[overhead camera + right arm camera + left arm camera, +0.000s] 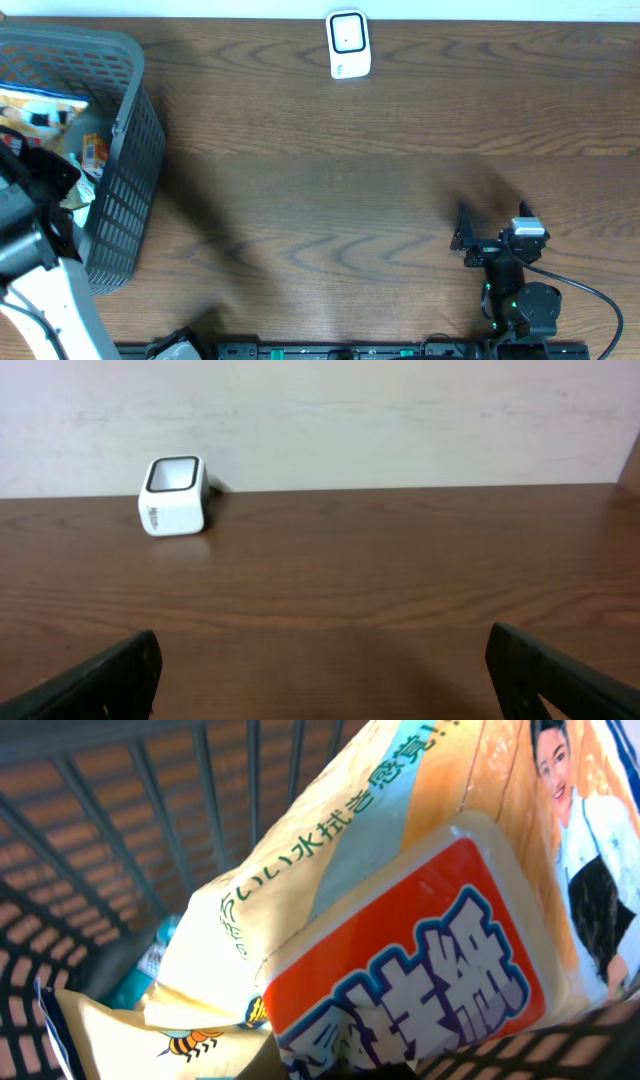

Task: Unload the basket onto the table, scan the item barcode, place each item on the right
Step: 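Lift the snack bag out and carry it to the table center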

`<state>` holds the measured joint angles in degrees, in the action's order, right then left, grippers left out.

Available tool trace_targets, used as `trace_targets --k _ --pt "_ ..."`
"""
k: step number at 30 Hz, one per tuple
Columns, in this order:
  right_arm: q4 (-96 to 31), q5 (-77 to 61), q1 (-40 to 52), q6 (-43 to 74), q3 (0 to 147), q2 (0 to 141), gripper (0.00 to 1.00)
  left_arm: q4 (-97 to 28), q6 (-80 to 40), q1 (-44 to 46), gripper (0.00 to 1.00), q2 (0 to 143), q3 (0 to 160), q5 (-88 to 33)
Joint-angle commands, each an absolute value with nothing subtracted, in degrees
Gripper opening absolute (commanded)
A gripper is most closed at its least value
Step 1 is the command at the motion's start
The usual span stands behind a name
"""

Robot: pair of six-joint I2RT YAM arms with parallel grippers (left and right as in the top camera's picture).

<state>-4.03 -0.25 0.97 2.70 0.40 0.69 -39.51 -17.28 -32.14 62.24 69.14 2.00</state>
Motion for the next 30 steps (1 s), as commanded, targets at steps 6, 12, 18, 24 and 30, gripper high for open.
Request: trace_targets --k 6,12,18,24,30 --pt "-4.27 0.05 0.4 2.07 0.32 0.32 0.99 -34.15 -17.21 -32.05 0.07 52.36 70.5 -10.9" --pt "-4.27 0.05 0.4 2.07 0.32 0.32 0.99 -31.97 -9.43 -30.59 0.07 50.04 70.5 -36.97" --pt "-4.27 0.05 0.4 2.07 0.32 0.32 0.99 -33.93 -7.49 -23.66 0.07 50.89 70.46 -40.07" --pt "-4.27 0.08 0.43 2.04 0.32 0.32 0.99 -34.39 -6.83 -12.82 0.07 53.93 70.41 -39.29" --pt "-4.27 0.05 0.4 2.07 0.32 0.32 0.99 -38.59 -6.0 -2.04 0.07 60.38 70.41 -26.15"
